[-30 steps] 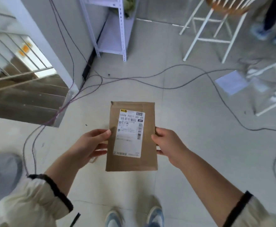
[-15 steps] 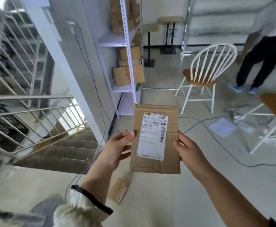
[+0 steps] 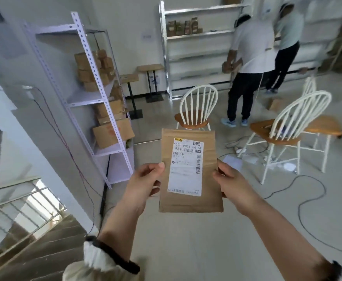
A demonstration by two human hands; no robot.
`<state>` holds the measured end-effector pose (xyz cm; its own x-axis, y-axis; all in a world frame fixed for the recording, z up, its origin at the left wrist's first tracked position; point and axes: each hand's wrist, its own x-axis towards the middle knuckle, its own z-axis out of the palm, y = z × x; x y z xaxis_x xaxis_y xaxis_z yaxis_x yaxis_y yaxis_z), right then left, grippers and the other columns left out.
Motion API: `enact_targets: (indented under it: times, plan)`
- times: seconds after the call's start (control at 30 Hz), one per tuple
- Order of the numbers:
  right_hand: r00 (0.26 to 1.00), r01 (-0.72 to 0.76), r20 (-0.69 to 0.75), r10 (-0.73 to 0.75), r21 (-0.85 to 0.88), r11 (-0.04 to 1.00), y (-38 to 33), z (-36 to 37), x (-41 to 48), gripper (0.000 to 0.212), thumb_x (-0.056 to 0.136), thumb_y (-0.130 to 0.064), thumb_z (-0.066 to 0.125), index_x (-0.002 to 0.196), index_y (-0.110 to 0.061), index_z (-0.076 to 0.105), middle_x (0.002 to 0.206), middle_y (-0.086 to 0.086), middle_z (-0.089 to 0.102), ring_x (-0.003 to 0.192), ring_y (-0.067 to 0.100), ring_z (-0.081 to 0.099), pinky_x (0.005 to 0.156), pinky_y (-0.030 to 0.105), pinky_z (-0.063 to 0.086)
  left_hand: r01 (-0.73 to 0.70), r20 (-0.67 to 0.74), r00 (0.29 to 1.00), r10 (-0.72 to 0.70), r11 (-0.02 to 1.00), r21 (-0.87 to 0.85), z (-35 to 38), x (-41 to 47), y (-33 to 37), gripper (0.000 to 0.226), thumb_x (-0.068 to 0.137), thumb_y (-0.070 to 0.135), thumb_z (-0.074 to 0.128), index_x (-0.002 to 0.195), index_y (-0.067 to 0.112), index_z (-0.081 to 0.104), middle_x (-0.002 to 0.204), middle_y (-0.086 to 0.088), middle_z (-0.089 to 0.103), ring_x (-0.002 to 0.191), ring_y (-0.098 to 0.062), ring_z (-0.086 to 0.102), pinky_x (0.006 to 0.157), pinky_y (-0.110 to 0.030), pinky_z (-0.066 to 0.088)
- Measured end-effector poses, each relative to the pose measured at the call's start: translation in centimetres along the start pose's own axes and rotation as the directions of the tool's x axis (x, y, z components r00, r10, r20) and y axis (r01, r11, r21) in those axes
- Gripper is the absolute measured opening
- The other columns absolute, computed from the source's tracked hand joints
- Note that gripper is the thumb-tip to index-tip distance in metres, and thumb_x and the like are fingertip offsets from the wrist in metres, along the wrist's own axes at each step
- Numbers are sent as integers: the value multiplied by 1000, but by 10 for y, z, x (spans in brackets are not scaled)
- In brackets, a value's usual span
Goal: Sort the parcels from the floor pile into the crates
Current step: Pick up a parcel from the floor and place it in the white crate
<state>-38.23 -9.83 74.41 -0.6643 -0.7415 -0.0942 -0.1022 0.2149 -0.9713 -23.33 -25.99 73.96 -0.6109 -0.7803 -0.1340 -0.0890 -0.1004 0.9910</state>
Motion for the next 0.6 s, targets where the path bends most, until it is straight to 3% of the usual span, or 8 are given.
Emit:
enact_targets:
  times: [0.07, 0.17, 0.23, 0.3, 0.37, 0.47, 0.6]
  plan:
    - [989, -10, -144, 14, 23, 1000, 0, -24, -24, 52, 95, -17, 40, 81, -63, 60, 80, -37, 64, 83, -5, 59, 76, 24, 48, -12, 114, 993, 9, 999, 30, 26, 2, 8, 18, 85, 37, 66, 82, 20, 64, 92, -9, 67, 78, -21, 61, 70, -28, 51]
    - [933, -19, -358, 41, 63, 998, 6, -61, -74, 50, 93, -11, 40, 82, -53, 64, 73, -25, 67, 64, -3, 60, 63, 21, 49, -68, 316, 948, 34, 993, 97, 78, -4, 15, 16, 85, 35, 66, 79, 21, 63, 89, -5, 69, 73, -19, 62, 73, -33, 52]
    - [870, -42, -487, 81, 90, 995, 14, -85, -118, 50, 92, -6, 38, 87, -47, 66, 78, -22, 69, 69, -3, 65, 61, 19, 55, -112, 451, 891, 49, 987, 113, 118, -21, 17, 16, 84, 36, 67, 85, 19, 65, 93, -6, 72, 80, -23, 66, 79, -36, 53]
    - [786, -75, -607, 119, 98, 992, 18, -107, -166, 47, 93, -8, 38, 96, -45, 66, 89, -18, 69, 83, 3, 65, 72, 28, 58, -147, 568, 821, 66, 984, 97, 162, -46, 18, 19, 84, 36, 67, 89, 18, 66, 94, -7, 72, 84, -24, 67, 77, -35, 54]
    - [692, -92, -708, 142, 109, 990, 23, -129, -220, 45, 94, -12, 38, 104, -49, 62, 97, -17, 68, 94, 9, 63, 80, 34, 57, -167, 677, 733, 71, 983, 78, 207, -80, 17, 16, 85, 37, 66, 88, 21, 67, 88, -3, 73, 79, -20, 68, 68, -30, 54]
    - [538, -70, -826, 168, 155, 985, 29, -158, -308, 40, 98, -16, 40, 108, -49, 60, 97, -23, 65, 95, 4, 61, 75, 27, 56, -167, 820, 568, 67, 985, 35, 274, -148, 12, 12, 87, 33, 63, 86, 21, 66, 78, 2, 74, 67, -12, 67, 56, -20, 51]
    - [272, -105, -941, 203, 180, 978, 39, -186, -437, 40, 97, -15, 41, 90, -49, 61, 83, -23, 63, 78, 1, 58, 72, 26, 50, -168, 945, 324, 50, 986, 6, 349, -266, 0, 13, 89, 34, 62, 86, 21, 67, 80, 3, 74, 68, -10, 67, 55, -18, 50]
